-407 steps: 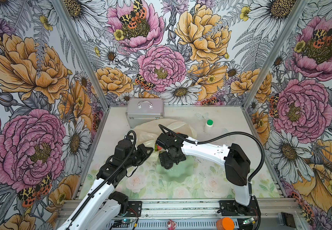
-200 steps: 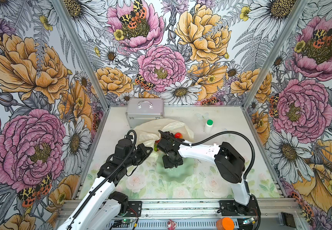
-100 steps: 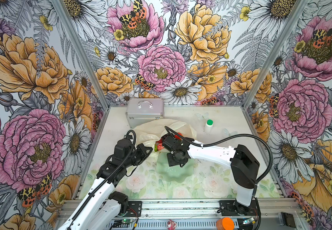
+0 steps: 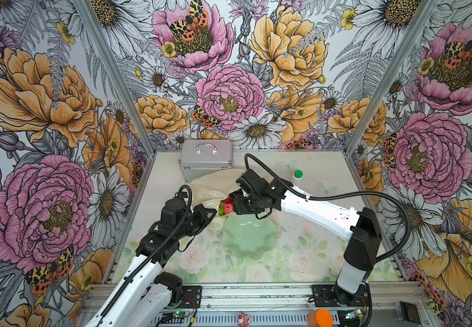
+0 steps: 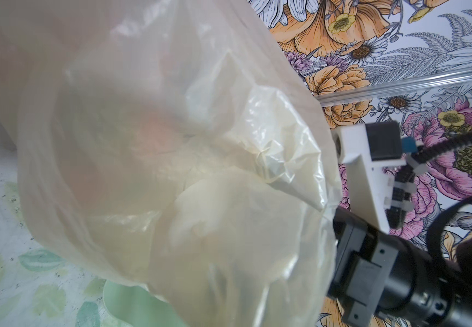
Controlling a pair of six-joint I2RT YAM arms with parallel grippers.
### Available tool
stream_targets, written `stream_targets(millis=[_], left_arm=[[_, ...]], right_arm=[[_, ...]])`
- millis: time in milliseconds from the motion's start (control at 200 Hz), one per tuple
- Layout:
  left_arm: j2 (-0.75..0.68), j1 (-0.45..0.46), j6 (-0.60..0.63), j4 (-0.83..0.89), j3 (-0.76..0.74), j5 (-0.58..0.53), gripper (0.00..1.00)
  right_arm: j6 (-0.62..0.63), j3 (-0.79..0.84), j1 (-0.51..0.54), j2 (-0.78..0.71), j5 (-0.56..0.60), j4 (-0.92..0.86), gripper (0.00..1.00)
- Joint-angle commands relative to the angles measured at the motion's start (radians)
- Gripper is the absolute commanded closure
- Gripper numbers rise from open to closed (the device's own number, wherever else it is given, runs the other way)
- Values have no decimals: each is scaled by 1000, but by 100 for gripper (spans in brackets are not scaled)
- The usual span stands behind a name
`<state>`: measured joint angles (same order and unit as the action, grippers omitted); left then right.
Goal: Place the fruits into the plastic bag
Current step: 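Carry the avocado with the right gripper into the bag and open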
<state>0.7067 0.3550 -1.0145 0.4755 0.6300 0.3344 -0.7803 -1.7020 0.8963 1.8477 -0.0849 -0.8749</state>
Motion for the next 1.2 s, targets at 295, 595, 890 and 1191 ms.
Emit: stream_targets(millis=[295,595,890,1191], left_arm=[[-19,-2,-7,20,19,7,100],[-12,-3,-7,21,7,5,100],[-20,-4,-10,21,4,3,100],[-50,-3,-27,21,-15,-7,100]], right_arm=[[75,-309,-38,260,-108,20,44],[88,-289,-40,229,-107,20,30],[93,-270,-41,203,-99,21,28],[100,-272,-41,154,-97,20,28]])
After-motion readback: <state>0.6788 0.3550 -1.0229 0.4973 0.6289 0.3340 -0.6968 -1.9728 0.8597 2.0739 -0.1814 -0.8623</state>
